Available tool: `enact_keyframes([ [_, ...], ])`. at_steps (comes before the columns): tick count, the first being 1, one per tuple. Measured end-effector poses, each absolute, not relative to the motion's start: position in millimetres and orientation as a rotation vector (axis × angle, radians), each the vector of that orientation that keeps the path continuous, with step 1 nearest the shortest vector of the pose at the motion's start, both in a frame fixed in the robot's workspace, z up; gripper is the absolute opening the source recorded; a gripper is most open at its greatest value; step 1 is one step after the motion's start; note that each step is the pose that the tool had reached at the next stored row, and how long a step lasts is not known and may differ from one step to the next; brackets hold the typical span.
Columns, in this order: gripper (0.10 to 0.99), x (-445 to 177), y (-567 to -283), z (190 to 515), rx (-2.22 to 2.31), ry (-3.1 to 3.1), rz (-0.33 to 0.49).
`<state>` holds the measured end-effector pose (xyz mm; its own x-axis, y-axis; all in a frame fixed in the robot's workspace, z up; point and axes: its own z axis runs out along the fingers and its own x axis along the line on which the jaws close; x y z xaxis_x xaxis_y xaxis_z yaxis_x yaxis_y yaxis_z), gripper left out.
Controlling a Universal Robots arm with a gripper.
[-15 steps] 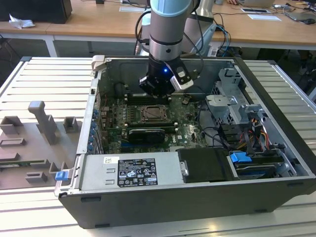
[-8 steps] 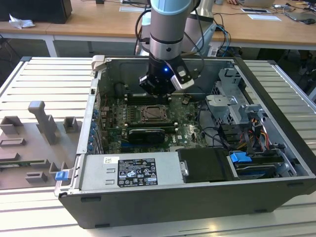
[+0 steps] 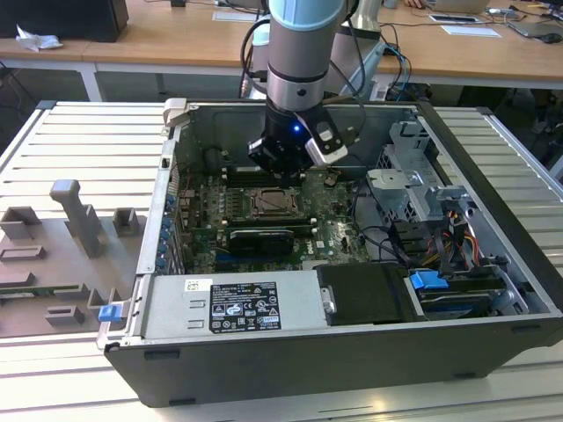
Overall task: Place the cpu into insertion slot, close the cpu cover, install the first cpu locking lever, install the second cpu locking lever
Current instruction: 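Install the second cpu locking lever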
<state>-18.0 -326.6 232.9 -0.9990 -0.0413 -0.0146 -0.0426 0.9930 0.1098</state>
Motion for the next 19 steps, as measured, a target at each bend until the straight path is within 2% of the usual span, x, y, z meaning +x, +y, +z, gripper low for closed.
enact_keyframes([
  [19,0.106,-17.9,-350.3,238.2,-0.066,3.124,0.174],
])
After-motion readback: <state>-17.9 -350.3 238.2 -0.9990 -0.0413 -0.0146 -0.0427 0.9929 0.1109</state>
